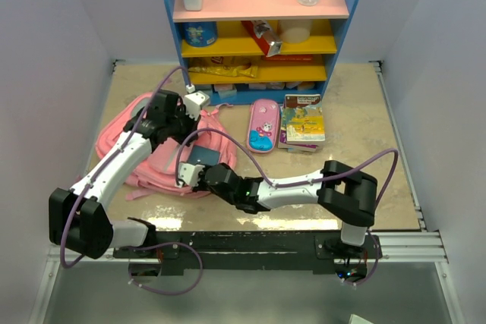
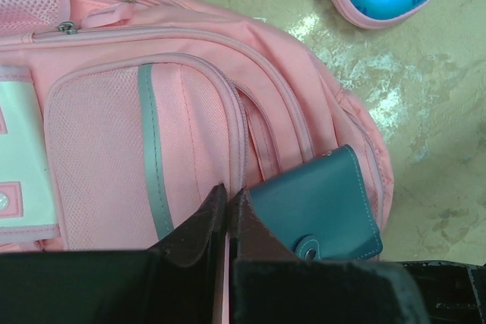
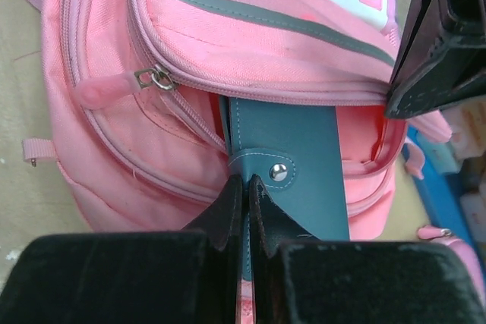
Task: Pack the student bag
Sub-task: Place the personal item in the student bag.
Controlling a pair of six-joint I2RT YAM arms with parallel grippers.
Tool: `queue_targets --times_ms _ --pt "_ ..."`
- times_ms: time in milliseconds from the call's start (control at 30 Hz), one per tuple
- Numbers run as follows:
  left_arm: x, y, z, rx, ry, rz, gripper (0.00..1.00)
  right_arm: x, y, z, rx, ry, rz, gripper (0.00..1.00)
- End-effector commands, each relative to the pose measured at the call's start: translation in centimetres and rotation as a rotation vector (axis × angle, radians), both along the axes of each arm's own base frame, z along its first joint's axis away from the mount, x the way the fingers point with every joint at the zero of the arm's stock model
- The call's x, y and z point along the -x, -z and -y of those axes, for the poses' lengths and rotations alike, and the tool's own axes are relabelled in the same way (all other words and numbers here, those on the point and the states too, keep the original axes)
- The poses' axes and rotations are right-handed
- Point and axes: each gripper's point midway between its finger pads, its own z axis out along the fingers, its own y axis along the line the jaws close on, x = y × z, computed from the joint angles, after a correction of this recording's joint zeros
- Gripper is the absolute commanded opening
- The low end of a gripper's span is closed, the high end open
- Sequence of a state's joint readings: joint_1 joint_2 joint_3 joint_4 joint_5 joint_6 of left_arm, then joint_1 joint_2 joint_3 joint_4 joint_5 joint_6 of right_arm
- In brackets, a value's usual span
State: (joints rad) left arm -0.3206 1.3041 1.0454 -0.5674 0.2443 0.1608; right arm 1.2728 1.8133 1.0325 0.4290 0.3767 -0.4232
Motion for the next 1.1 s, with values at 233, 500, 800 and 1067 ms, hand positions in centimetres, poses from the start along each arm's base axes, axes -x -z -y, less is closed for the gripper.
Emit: queue_targets --times_ms 233,500,800,1067 --pt "0.2 -3.8 3.4 0.155 0.172 0.04 0.0 -0.6 -3.8 -4.4 -0.055 -0.155 0.253 0.19" --pt "0.0 -2.7 2.9 0.143 0.17 0.016 0.0 -0.2 -5.9 -0.7 -0.236 -0.031 0.151 0.64" --pt "-1.0 -3.9 2.6 0.143 0.14 0.062 0.0 2.2 -7.0 4.5 -0.501 0.032 -0.141 0.53" --pt "-0.8 -5.0 2.4 0.145 0.141 0.085 0.0 0.7 -4.5 5.4 -0.53 0.049 -0.303 0.0"
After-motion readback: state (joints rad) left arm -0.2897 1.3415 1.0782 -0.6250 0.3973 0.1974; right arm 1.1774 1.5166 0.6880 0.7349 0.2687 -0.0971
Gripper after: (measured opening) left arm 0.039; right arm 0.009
